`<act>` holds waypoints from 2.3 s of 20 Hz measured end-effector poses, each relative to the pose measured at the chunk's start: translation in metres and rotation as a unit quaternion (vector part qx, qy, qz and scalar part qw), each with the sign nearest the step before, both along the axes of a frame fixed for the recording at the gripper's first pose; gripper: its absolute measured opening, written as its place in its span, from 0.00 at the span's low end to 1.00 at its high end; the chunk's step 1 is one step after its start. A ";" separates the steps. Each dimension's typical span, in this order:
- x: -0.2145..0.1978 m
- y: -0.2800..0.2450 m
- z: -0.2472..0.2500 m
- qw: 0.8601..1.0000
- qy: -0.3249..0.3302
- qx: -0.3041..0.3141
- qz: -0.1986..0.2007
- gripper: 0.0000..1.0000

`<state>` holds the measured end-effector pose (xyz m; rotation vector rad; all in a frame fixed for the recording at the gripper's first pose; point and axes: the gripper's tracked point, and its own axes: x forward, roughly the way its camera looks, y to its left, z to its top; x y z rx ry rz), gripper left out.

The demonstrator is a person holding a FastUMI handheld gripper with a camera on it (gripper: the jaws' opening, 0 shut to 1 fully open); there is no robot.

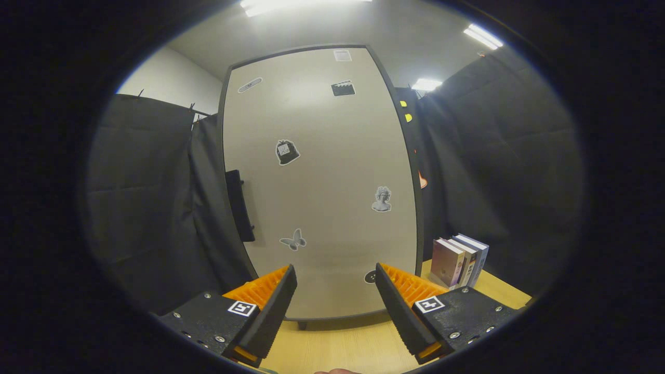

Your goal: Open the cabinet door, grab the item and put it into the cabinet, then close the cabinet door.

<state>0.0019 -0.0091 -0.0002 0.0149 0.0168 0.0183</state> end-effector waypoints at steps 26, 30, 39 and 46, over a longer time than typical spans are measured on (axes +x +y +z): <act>0.114 0.157 0.037 0.992 -0.032 -0.054 0.108 0.94; 0.140 0.167 0.019 0.994 -0.005 -0.056 0.099 0.93; 0.138 0.170 0.018 0.989 0.010 -0.070 0.128 0.28; 0.109 0.169 0.019 0.983 0.020 -0.073 0.166 0.28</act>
